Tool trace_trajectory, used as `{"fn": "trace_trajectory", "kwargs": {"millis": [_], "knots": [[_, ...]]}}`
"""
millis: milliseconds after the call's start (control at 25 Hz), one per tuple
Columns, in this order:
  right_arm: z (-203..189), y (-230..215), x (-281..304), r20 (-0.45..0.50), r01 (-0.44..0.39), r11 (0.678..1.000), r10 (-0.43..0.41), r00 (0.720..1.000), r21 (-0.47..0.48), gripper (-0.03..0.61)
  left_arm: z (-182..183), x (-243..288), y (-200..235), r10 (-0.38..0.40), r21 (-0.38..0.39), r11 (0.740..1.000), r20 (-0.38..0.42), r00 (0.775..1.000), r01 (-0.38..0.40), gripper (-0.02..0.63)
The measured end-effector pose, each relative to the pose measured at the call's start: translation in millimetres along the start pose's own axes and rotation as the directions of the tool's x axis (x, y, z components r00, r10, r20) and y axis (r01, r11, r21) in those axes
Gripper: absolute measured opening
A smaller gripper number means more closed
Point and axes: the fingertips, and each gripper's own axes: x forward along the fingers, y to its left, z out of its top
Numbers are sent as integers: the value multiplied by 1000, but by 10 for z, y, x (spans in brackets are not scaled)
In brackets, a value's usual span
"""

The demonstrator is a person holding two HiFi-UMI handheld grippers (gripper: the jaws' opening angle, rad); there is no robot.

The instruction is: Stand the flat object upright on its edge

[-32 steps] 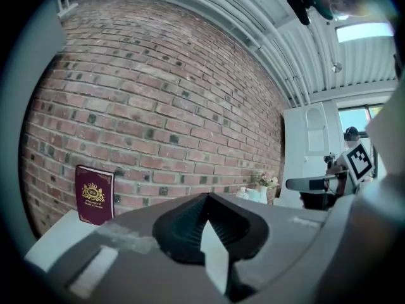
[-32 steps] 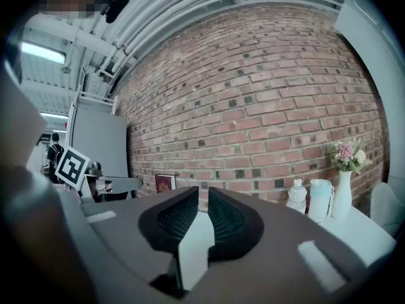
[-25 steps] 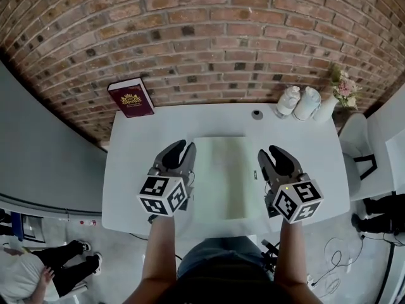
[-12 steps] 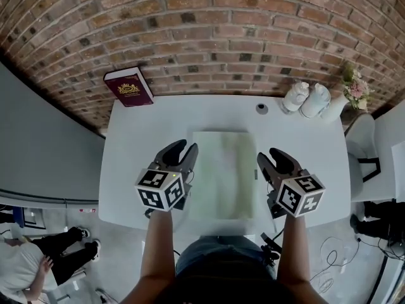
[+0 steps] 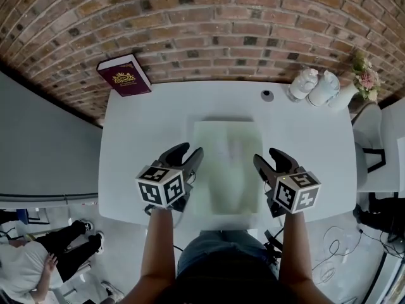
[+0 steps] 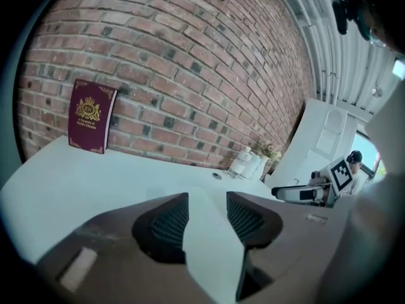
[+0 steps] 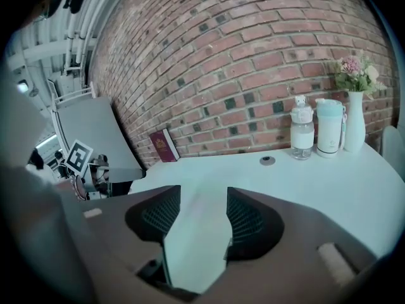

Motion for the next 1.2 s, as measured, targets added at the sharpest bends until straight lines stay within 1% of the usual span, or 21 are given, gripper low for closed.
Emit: {"fn": "trace_trajectory", "kwargs": {"millis": [160, 440, 600, 680, 800, 960, 1120, 1200], "knots": [[-186, -85, 34, -32, 23, 999, -22, 999, 23, 238, -240, 40, 46, -3, -42, 999, -52, 999, 1, 206], [-542, -150, 153, -139, 36, 998, -28, 990, 56, 275, -555, 51, 169, -10, -88, 996, -134, 991, -2, 242], [-734, -177, 217, -208, 31, 997, -16, 978, 72, 319, -722, 75, 195, -35, -110, 994, -178, 983, 15, 277], [-814, -204, 237, -235, 33, 995, -11, 972, 89, 325, -806, 96, 183, -51, -123, 992, -201, 978, 27, 292], [-919, -241, 267, -266, 34, 993, -3, 964, 115, 325, -922, 124, 184, -75, -148, 988, -233, 970, 41, 293], [-1031, -281, 315, -297, 26, 990, 15, 955, 136, 325, -1013, 161, 199, -110, -204, 977, -245, 963, 60, 293], [-1129, -293, 365, -339, 11, 988, 42, 940, 153, 325, -1118, 186, 216, -145, -289, 955, -248, 958, 70, 293], [-1145, -292, 388, -354, -4, 987, 62, 933, 162, 325, -1166, 201, 228, -153, -320, 945, -255, 955, 66, 293]]}}
